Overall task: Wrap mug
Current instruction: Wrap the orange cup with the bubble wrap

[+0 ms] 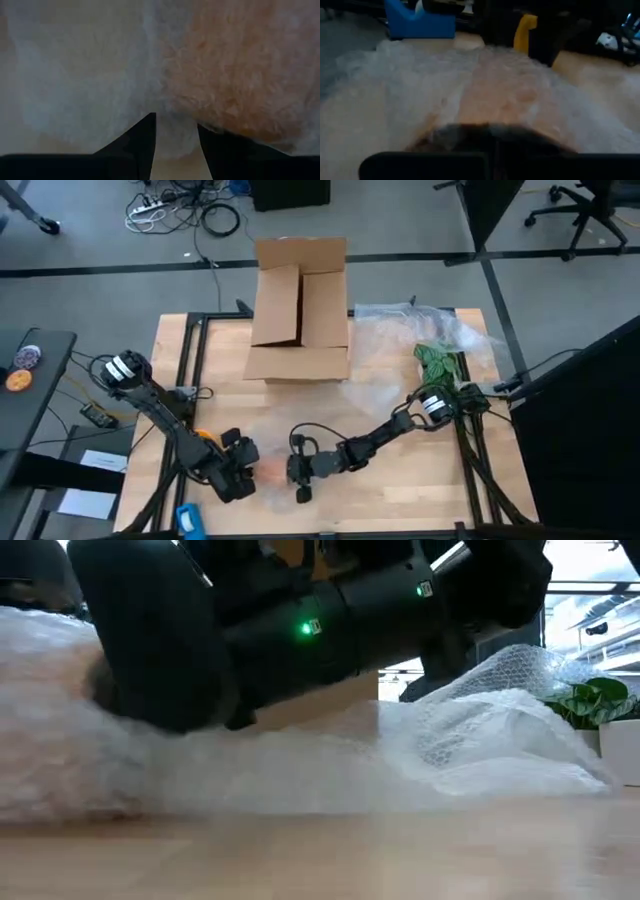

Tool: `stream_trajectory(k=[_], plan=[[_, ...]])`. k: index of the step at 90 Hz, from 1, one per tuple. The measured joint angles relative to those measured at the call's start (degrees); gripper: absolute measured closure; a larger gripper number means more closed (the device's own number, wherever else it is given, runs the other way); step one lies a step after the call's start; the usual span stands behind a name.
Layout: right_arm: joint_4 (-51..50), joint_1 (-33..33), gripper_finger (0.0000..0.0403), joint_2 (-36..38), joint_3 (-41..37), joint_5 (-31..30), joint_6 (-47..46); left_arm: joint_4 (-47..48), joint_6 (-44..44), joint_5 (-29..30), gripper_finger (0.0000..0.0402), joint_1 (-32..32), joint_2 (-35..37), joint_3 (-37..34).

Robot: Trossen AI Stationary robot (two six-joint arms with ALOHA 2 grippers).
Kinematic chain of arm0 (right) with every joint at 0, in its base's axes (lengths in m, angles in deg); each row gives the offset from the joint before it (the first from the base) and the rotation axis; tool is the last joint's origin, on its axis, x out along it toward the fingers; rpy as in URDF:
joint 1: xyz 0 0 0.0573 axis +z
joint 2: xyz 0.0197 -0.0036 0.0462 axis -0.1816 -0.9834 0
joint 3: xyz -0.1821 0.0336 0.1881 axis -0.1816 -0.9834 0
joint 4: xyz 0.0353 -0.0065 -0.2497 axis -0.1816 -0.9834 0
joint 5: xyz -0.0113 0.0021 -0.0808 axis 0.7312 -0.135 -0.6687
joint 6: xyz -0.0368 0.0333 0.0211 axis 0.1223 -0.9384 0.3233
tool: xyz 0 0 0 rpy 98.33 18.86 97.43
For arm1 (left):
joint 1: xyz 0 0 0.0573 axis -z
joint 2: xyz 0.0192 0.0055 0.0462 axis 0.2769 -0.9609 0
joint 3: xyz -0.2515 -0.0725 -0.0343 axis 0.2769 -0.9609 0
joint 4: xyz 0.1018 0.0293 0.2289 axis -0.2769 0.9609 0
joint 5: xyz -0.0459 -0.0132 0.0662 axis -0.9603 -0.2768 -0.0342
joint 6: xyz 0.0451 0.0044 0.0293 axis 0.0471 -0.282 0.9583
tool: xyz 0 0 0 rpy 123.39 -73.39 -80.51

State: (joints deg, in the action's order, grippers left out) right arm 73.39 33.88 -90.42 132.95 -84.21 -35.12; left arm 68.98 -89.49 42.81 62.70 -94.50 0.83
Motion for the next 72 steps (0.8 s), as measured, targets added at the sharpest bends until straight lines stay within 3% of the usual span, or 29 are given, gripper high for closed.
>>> stream_trajectory(k=[20,44,72], plan=[[-3.36,-0.17,0.0403,0.58,0.00,-1.02,0.95,-2.89,8.57,0.01,0.0271,-2.97,-0.07,-0.14],[-20.42,0.70,0.0403,5.68,0.13,-1.00,-0.65,8.63,8.73,-0.12,0.0271,-3.37,0.11,4.21],[-33.49,3.32,0.0394,9.99,0.13,-4.62,-2.37,10.37,10.23,-0.57,0.0271,-3.33,0.11,6.32]])
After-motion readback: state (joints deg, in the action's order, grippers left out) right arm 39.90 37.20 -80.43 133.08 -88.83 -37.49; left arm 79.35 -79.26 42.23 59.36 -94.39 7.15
